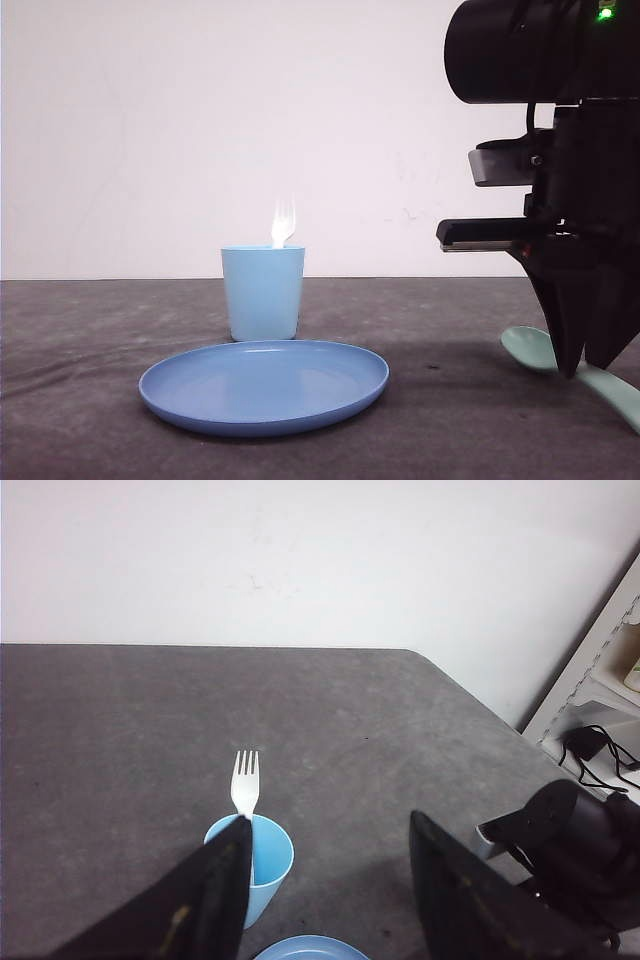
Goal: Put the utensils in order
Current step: 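Lower the right gripper onto the mint-green spoon and grasp it, then carry the spoon with the right gripper and drop it into the cup, then lower the open right gripper around the light-blue cup and grasp it, then lift the cup with the right gripper and set it on the plate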
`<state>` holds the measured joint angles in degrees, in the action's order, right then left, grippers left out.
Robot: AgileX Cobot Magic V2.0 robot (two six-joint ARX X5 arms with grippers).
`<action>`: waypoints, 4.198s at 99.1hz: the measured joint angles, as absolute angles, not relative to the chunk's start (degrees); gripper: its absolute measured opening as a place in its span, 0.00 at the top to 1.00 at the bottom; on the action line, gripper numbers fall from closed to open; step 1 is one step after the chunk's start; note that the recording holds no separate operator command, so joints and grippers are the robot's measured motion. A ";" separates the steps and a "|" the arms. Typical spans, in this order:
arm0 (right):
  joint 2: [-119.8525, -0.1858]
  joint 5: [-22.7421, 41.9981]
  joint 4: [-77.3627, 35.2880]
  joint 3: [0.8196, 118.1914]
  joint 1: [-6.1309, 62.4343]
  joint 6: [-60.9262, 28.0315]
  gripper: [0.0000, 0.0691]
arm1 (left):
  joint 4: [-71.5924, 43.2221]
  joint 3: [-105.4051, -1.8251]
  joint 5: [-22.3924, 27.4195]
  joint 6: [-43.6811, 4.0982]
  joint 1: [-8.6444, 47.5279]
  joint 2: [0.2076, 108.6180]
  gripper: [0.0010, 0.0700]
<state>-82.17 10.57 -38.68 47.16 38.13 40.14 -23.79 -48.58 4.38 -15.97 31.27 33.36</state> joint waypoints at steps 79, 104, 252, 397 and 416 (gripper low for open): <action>-89.38 12.99 3.09 64.34 46.50 21.17 0.92 | -23.81 -48.58 4.43 -17.23 31.27 33.36 0.58; -98.87 12.84 11.25 64.29 46.50 19.29 0.92 | -25.10 -48.58 4.43 -17.23 31.27 33.36 0.58; -90.56 -0.03 -23.42 64.14 48.14 23.88 0.01 | -28.08 -48.58 4.43 -17.23 31.27 33.41 0.58; -108.38 3.01 -17.47 76.44 44.49 19.92 0.42 | -28.05 -48.58 4.43 -17.23 31.27 33.41 0.58; -98.78 3.01 -24.34 76.38 44.95 18.74 0.42 | -28.10 -48.58 4.43 -17.23 31.27 33.41 0.58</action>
<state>-98.78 3.01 -24.34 76.38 44.95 18.74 -28.10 -48.58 4.43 -17.23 31.27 33.41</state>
